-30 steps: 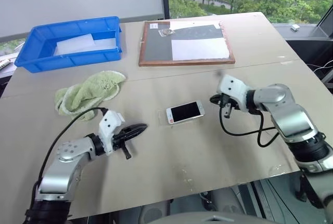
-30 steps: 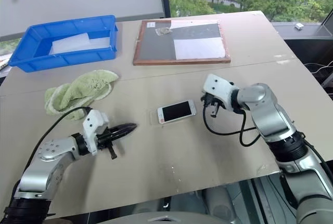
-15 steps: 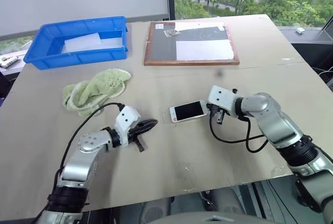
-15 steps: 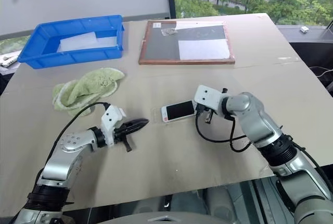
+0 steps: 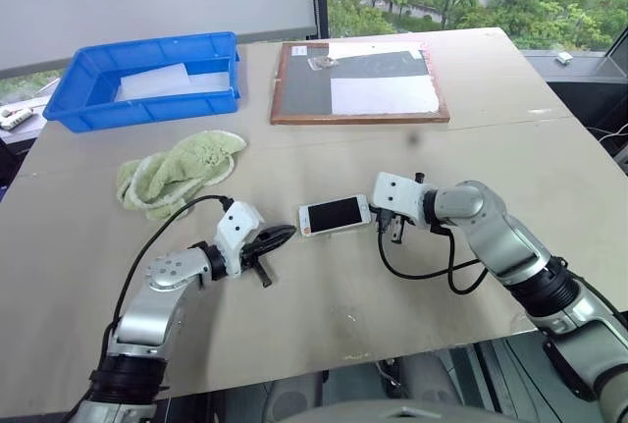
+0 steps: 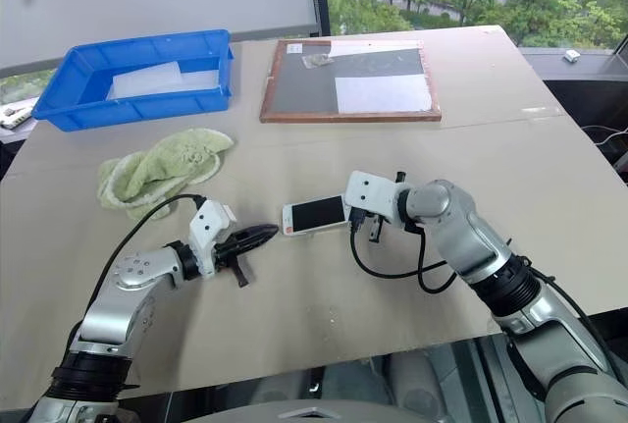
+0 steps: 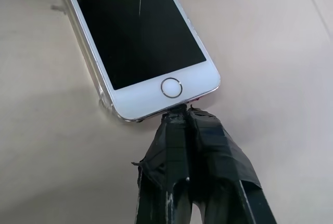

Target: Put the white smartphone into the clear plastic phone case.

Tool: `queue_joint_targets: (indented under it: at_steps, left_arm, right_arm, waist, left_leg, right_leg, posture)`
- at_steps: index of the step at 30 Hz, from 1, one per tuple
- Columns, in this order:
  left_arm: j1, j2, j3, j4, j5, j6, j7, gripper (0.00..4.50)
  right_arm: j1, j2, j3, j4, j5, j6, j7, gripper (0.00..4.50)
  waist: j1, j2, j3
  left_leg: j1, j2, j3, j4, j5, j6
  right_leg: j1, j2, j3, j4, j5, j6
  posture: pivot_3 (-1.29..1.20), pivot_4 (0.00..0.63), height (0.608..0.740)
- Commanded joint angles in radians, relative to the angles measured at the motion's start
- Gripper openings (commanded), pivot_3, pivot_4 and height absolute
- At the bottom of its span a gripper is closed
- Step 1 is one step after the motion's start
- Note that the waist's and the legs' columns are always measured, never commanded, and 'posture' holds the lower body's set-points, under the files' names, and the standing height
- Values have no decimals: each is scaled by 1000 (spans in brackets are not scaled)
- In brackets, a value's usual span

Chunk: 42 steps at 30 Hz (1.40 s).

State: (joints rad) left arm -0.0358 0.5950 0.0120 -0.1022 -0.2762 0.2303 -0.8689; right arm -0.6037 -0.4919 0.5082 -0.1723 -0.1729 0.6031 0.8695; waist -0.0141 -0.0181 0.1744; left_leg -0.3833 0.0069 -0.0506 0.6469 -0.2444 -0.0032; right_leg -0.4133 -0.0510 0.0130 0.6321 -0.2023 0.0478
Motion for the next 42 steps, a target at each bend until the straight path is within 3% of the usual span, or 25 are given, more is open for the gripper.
queue_joint_targets:
  at_steps: [1, 11, 19, 27, 35, 42]
  left_arm:
    - [8, -5, -34, -61, -1, 55, 12, 41]
    - [22, -12, -39, -221, -32, 199, 62, 41]
    - [41, -2, -11, -196, -38, 186, 33, 41]
    - [51, 19, 54, -176, -59, 182, 10, 41]
    - [51, 50, 219, -163, -235, 271, -29, 41]
    - [-5, 51, 282, -162, -373, 401, -18, 41]
  right_arm:
    - [-33, 30, 32, -5, -7, -56, 15, 0]
    - [-28, 71, 52, 27, 28, -100, 91, 0]
    - [-23, 65, 64, 118, 4, -275, 135, 0]
    - [-35, 36, -23, 157, -5, -327, 117, 0]
    - [47, -44, -160, 81, 79, -294, 109, 0]
    - [91, -9, -247, 30, 202, -208, 90, 0]
  waist:
    - [0, 0, 0]
    - [-1, 0, 0]
    - [-6, 0, 0]
    - [-7, 0, 0]
    - [-2, 0, 1]
    - [-5, 0, 1]
  left_leg:
    - [0, 0, 0, 0, 0, 0]
    - [0, 0, 0, 0, 0, 0]
    - [0, 0, 0, 0, 0, 0]
    - [0, 0, 0, 0, 0, 0]
    - [-1, 0, 0, 0, 0, 0]
    - [-1, 0, 0, 0, 0, 0]
  right_leg:
    - [0, 0, 0, 0, 0, 0]
    - [0, 0, 0, 1, 0, 0]
    - [0, 0, 0, 1, 0, 0]
    - [0, 0, 0, 1, 0, 0]
    - [-1, 0, 0, 0, -1, -1]
    - [-1, 0, 0, 0, 0, 0]
  posture:
    - [0, 150, 740]
    - [0, 150, 740]
    - [0, 150, 740]
    - [0, 150, 740]
    - [0, 150, 740]
    - [0, 150, 740]
